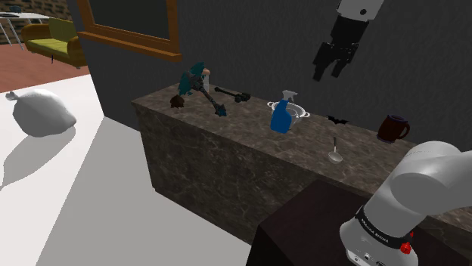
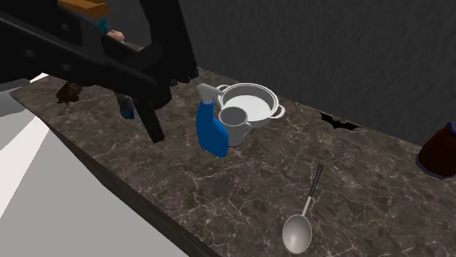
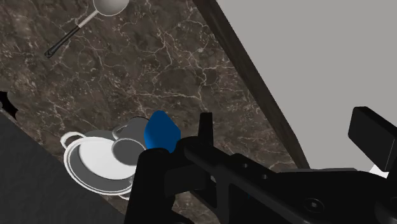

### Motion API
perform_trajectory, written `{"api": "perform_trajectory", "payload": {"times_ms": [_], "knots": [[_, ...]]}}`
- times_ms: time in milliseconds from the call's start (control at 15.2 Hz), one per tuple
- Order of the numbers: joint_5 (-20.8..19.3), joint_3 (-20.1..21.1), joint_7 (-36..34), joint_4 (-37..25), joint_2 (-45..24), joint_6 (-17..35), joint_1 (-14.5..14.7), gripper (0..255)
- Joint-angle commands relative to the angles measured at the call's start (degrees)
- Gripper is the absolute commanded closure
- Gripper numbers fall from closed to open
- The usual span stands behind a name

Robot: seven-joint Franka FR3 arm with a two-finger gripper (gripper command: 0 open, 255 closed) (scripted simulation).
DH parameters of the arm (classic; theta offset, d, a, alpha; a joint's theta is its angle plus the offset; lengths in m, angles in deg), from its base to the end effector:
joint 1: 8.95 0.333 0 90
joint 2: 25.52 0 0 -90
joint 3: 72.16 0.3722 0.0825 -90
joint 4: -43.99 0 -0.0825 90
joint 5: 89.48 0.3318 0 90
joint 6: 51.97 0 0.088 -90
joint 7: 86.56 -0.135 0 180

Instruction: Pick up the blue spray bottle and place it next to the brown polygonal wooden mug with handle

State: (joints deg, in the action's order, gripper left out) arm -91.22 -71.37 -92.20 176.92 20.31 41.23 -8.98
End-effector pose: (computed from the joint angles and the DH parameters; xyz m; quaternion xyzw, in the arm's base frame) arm 0.2196 0.0009 0.6259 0.9974 -0.0443 0.0542 0.0172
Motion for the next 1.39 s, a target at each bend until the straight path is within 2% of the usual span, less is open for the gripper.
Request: {"api": "perform_trajectory", "payload": {"times_ms": [0,462,858,1122,1320], "knots": [[0.0,0.0,0.0,0.0,0.0,0.0,0.0,0],[-3.5,-9.2,12.4,10.8,0.4,15.5,0.0,0],[-5.2,-18.5,23.9,15.4,-5.1,29.7,0.8,0],[-4.2,-25.6,32.7,16.0,-11.5,39.1,3.2,0],[-1.4,-31.8,40.5,14.9,-17.5,45.6,6.8,0]]}}
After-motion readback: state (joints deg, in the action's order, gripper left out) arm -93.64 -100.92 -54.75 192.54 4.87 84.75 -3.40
